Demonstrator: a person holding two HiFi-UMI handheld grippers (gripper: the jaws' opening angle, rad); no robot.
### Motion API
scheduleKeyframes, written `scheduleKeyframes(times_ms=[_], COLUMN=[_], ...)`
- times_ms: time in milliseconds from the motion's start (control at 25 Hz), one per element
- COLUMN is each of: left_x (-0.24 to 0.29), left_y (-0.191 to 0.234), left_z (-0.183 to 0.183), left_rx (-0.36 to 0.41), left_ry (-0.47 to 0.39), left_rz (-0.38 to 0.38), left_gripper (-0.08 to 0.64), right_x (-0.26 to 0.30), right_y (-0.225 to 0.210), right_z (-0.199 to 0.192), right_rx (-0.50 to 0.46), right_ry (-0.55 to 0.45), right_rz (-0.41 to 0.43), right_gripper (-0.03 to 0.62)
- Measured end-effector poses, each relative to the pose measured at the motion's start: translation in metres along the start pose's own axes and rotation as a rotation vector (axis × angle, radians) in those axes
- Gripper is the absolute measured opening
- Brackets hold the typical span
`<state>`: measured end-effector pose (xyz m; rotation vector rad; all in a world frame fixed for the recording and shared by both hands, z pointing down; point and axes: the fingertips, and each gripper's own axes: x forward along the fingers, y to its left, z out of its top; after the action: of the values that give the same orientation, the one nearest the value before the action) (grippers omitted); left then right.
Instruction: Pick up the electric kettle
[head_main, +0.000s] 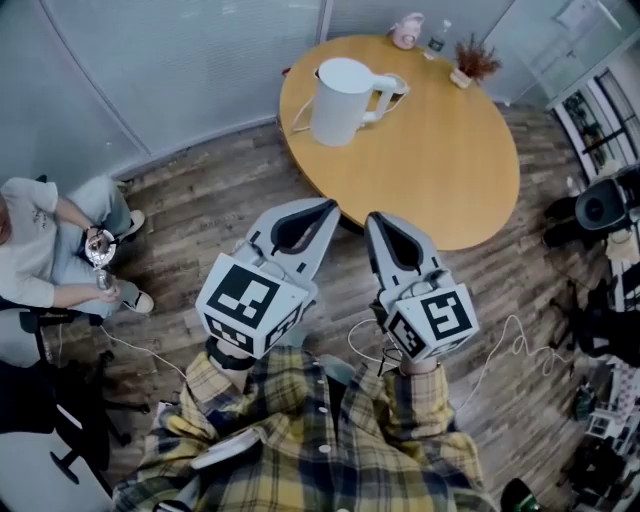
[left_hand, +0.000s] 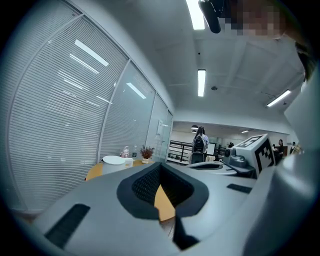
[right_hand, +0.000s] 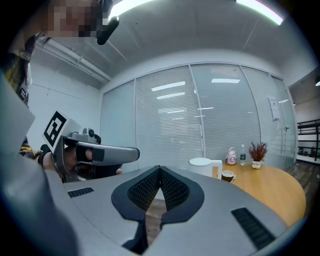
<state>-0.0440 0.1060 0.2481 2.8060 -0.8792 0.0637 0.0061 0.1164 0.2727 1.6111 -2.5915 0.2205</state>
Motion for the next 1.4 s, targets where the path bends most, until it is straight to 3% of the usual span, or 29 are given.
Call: scheduleKeyframes(times_ms=[640,1400], left_x=[0.034,0.161], left_y=[0.071,0.143], left_z=[0.004,0.020], left_rx=[-0.015,-0.007], left_ry=[0.014,0.021], left_rz=[-0.016,0.050], left_gripper=[0.003,0.003], right_x=[0.066,0.159], right_y=[-0.035,-0.155], right_z=[0.003,0.020], right_rx=[-0.001,0.012], right_ry=[0.029,0.008], right_rz=[-0.056,-0.013], right_gripper=[0.031,0.032])
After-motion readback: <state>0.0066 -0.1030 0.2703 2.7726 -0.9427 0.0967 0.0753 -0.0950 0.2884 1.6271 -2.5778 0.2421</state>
